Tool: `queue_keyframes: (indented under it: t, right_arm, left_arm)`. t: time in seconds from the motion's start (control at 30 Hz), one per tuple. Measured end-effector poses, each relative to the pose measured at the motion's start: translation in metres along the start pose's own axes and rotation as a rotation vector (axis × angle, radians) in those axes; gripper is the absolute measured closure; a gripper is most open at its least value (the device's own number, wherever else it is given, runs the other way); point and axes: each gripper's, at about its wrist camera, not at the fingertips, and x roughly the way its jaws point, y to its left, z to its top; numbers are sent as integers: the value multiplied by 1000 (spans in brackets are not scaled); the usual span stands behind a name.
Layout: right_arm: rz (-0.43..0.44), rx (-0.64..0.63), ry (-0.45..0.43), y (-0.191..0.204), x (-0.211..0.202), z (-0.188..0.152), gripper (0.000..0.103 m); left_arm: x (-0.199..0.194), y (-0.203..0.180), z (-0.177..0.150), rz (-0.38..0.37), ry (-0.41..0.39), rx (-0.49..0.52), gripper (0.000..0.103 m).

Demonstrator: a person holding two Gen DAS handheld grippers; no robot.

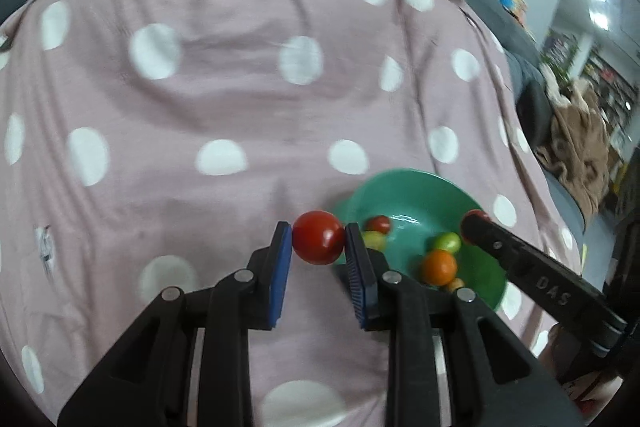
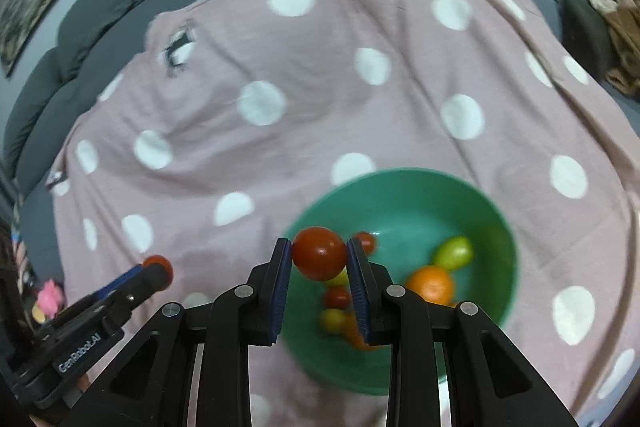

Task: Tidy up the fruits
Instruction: 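Carry the tomatoes in both grippers over the green bowl, then open both grippers over the bowl, dropping the tomatoes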

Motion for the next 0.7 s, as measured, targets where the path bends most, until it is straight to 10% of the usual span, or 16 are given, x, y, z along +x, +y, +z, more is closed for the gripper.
queue_keyframes:
  t: [0.7]
  right_arm:
    - [-134,140,79,-63,22,-7,73]
  left_arm:
    - [77,-72,-14,-66,130,100,76]
